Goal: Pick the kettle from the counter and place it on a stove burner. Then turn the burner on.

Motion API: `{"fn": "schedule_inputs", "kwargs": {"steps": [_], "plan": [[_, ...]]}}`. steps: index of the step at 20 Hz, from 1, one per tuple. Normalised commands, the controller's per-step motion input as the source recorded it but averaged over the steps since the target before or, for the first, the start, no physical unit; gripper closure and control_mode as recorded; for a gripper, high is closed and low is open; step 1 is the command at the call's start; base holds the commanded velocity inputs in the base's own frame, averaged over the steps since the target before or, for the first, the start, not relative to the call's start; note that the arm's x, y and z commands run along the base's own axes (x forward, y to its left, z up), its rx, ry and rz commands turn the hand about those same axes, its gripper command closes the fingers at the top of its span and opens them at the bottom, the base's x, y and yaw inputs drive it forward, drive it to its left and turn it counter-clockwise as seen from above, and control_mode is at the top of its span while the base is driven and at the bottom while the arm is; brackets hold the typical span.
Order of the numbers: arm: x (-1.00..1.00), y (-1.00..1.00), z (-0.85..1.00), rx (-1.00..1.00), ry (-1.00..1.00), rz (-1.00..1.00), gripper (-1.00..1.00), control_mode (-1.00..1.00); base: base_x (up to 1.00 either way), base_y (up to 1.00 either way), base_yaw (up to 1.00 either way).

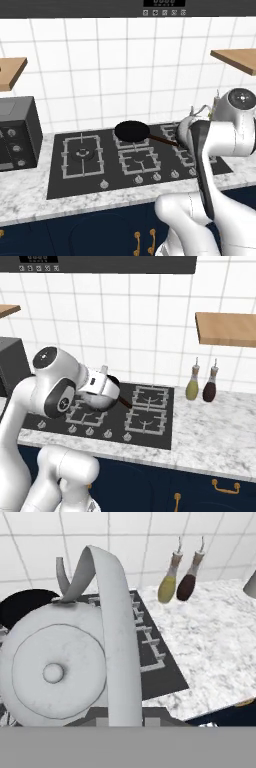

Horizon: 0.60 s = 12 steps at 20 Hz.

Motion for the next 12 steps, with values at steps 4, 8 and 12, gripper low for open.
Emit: {"fn": "schedule_inputs", "kwargs": {"steps": [4,8,12], "plan": [[0.28,1.00,0.17,0.00,0.24,0.35,1.00,-1.00,0.00,0.00,0.00],[0.23,0.86,0.11,-0.01,0.32,0.24,1.00,-1.00,0.00,0.00,0.00],[0.06,0.35,-0.30,0.00,0.02,0.15,1.00,-1.00,0.00,0.00,0.00]]}}
